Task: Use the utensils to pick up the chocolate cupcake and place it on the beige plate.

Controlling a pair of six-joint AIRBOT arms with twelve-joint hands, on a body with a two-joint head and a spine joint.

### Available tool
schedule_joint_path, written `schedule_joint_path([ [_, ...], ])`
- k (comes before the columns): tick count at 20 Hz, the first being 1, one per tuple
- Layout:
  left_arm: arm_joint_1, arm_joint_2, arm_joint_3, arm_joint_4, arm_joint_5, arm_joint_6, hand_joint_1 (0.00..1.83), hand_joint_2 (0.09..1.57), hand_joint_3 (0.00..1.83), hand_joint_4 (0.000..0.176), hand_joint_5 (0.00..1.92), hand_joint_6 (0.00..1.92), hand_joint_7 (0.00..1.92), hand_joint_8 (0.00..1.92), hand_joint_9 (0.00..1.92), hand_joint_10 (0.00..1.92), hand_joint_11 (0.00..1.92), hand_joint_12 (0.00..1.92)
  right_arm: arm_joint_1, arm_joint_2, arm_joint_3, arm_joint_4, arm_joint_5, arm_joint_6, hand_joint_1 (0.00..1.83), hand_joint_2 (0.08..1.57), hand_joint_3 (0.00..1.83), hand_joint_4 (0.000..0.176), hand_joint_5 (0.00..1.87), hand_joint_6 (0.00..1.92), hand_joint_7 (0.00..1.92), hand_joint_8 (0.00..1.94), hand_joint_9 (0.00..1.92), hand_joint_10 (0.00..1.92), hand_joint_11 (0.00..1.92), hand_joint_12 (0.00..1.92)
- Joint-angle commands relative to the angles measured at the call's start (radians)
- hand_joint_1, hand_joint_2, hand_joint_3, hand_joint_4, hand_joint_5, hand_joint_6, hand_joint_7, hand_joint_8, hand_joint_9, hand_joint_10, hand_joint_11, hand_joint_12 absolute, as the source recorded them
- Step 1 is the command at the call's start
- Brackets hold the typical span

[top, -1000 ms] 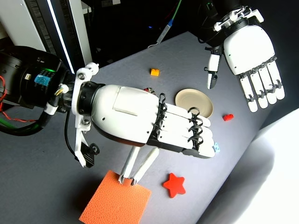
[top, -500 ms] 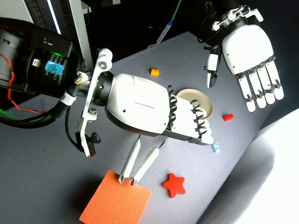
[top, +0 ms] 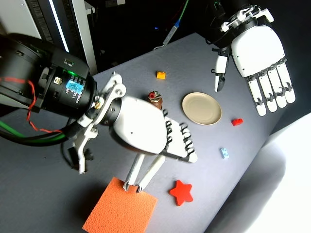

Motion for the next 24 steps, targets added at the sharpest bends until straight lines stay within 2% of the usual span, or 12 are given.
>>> schedule_joint_path([
  [1,-0.013,0.011,-0.003,0.064,-0.020,0.011,0.34,1.06,0.00,0.000,0.08,0.00,0.08,0.00,0.04,0.01,0.00,0.04,0.014,0.000,0.003,-0.013,0.094,0.022,0.68,1.17,0.02,0.000,0.00,0.00,0.00,0.00,0.00,0.00,0.00,0.00],
  [3,-0.013,0.010,-0.003,0.064,-0.020,0.012,0.33,1.06,0.00,0.000,0.10,0.00,0.10,0.00,0.05,0.00,0.00,0.12,0.017,-0.003,0.009,-0.013,0.095,0.047,0.68,1.17,0.02,0.000,0.00,0.00,0.00,0.00,0.00,0.00,0.00,0.00],
  [5,-0.013,0.011,-0.005,0.064,-0.020,0.012,0.35,1.06,0.00,0.000,0.09,0.00,0.09,0.00,0.05,0.00,0.00,0.13,0.020,-0.007,0.013,-0.014,0.076,0.068,0.76,1.15,0.01,0.000,0.00,0.00,0.00,0.00,0.00,0.00,0.00,0.00],
  [8,-0.013,0.011,-0.007,0.064,-0.020,0.022,0.36,1.04,0.00,0.000,0.11,0.00,0.12,0.00,0.07,0.00,0.00,0.21,0.032,-0.023,0.016,-0.169,0.004,0.227,0.76,1.14,0.00,0.000,0.00,0.00,0.00,0.00,0.00,0.00,0.00,0.00],
  [10,-0.013,0.011,-0.007,0.064,-0.020,0.022,0.37,1.04,0.00,0.000,0.10,0.01,0.10,0.00,0.05,0.00,0.00,0.16,0.035,-0.035,0.018,-0.175,-0.019,0.238,0.86,1.07,0.00,0.000,0.00,0.00,0.00,0.00,0.00,0.00,0.00,0.00],
  [11,-0.013,0.011,-0.007,0.064,-0.020,0.022,0.39,1.04,0.00,0.000,0.11,0.01,0.10,0.00,0.05,0.00,0.00,0.16,0.034,-0.038,0.018,-0.175,-0.026,0.238,0.80,1.07,0.00,0.000,0.00,0.00,0.00,0.00,0.00,0.00,0.00,0.00],
  [15,-0.012,0.010,-0.007,0.063,-0.020,0.022,0.38,1.05,0.00,0.000,0.12,0.00,0.10,0.00,0.07,0.00,0.00,0.19,0.033,-0.068,0.012,-0.402,-0.112,0.433,0.77,1.10,0.00,0.000,0.00,0.00,0.00,0.00,0.00,0.00,0.00,0.00],
  [16,-0.012,0.010,-0.007,0.062,-0.020,0.022,0.37,1.05,0.00,0.000,0.12,0.00,0.09,0.00,0.06,0.00,0.00,0.16,0.031,-0.073,0.012,-0.422,-0.123,0.453,0.86,1.06,0.00,0.000,0.00,0.00,0.00,0.00,0.00,0.00,0.00,0.00],
  [18,-0.013,0.010,-0.008,0.056,-0.020,0.022,0.38,1.06,0.00,0.000,0.11,0.00,0.08,0.00,0.04,0.00,0.00,0.12,0.028,-0.080,0.012,-0.422,-0.131,0.464,0.84,1.09,0.00,0.000,0.00,0.00,0.00,0.00,0.00,0.00,0.00,0.00],
  [24,-0.013,0.011,-0.007,0.056,-0.020,0.022,0.42,1.04,0.00,0.000,0.14,0.00,0.12,0.01,0.08,0.01,0.00,0.21,0.024,-0.094,0.004,-0.423,-0.165,0.486,0.85,1.06,0.00,0.000,0.00,0.00,0.00,0.00,0.00,0.00,0.00,0.00],
])
